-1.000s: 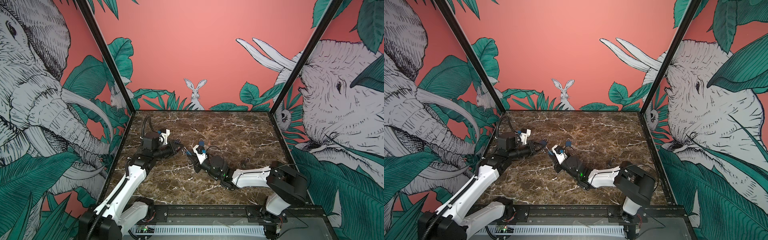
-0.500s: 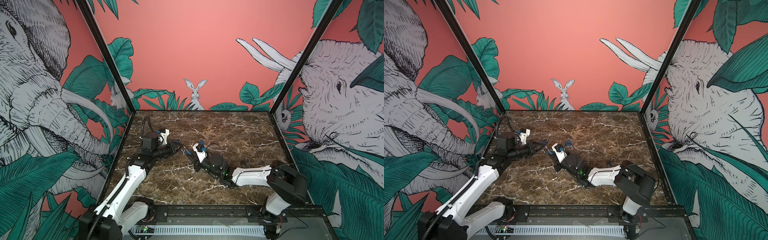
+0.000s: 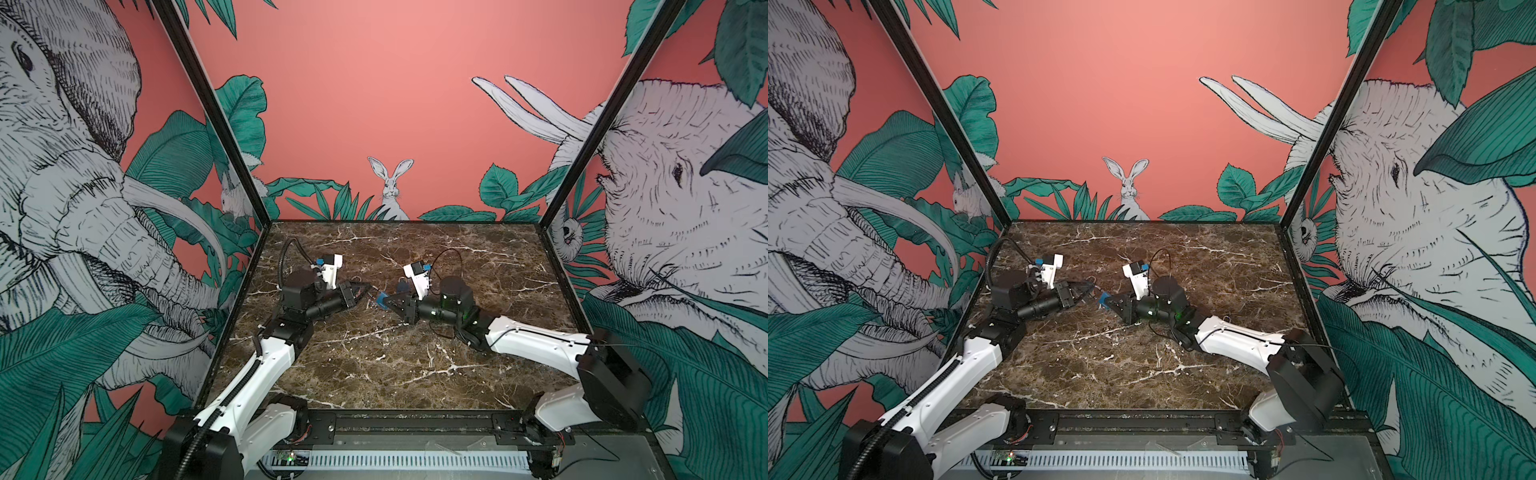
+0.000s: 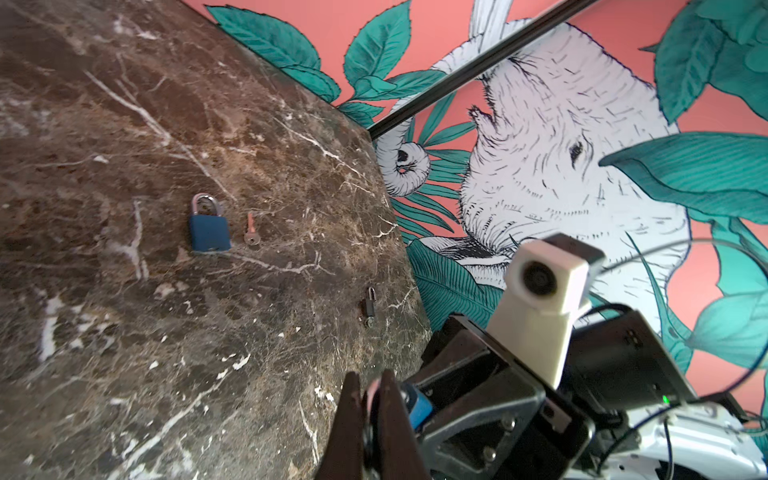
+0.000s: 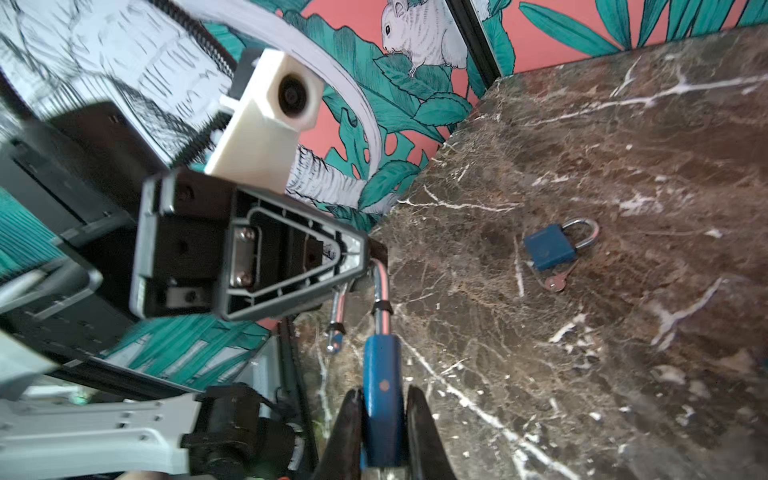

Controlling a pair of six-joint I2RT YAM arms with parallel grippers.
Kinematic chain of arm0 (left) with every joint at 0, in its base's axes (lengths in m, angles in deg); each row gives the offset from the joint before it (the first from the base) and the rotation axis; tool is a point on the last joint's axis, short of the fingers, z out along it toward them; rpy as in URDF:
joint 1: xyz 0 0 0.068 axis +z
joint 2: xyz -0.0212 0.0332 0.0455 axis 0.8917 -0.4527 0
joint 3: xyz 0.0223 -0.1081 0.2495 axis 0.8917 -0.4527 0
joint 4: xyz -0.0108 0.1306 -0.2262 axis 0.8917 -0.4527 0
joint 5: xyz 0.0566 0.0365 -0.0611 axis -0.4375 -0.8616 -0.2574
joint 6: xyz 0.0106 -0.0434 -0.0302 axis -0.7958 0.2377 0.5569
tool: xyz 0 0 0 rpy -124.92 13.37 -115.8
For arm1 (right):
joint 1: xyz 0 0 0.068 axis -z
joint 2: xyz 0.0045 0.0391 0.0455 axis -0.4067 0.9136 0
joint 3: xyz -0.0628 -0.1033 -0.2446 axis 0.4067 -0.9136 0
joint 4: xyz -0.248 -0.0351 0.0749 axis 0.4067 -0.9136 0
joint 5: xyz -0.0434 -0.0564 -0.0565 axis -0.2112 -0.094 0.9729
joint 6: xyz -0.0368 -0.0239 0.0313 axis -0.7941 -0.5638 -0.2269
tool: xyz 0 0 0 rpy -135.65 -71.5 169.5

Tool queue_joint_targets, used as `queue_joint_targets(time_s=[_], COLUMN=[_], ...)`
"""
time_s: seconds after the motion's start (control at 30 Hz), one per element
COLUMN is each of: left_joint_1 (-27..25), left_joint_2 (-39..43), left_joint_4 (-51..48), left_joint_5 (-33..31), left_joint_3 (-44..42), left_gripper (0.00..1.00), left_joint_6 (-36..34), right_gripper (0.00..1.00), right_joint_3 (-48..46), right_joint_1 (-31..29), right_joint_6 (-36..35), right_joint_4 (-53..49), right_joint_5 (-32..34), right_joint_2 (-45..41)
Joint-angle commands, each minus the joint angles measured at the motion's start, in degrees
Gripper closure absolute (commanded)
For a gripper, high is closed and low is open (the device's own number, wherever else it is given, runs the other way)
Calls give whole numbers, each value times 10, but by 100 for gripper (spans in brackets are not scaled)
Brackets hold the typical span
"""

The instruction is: Lock with the key

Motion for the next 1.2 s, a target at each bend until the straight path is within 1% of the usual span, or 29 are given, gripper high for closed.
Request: queue_joint_targets(time_s=[0.0,0.1,0.2,0.4,0.53,0.77,1.1,1.17], left_joint_1=[3,3,3,2,2,1,-11,-13], left_joint_2=[-10,-13,-9,-15,-26,-37,-38,-39], left_joint_4=[94,144,151,156,177,188,192,196], left_joint_5=[23,32,32,35,39,50,50,51], left_joint_3=[-34,-51,-57,-61,-67,-66,-71,-74], left_gripper=[100,100,100,100,100,100,100,100], left_joint_6=[-13,-2,-3,-1,7,18,17,18], right_gripper=[100,100,100,100,100,100,100,100], right_joint_3=[0,-16,-22,-11,-12,-4,18,22], right_joint_1=[33,40,42,42,42,41,40,39], right_joint_6=[124,180,212,225,246,236,286,288], right_joint_4=[32,78,117,113,145,161,230,230], right_joint_5=[-37,-51,-59,-58,-53,-40,-47,-47], right_joint_2=[-31,-30,-26,-16,0,21,67,72])
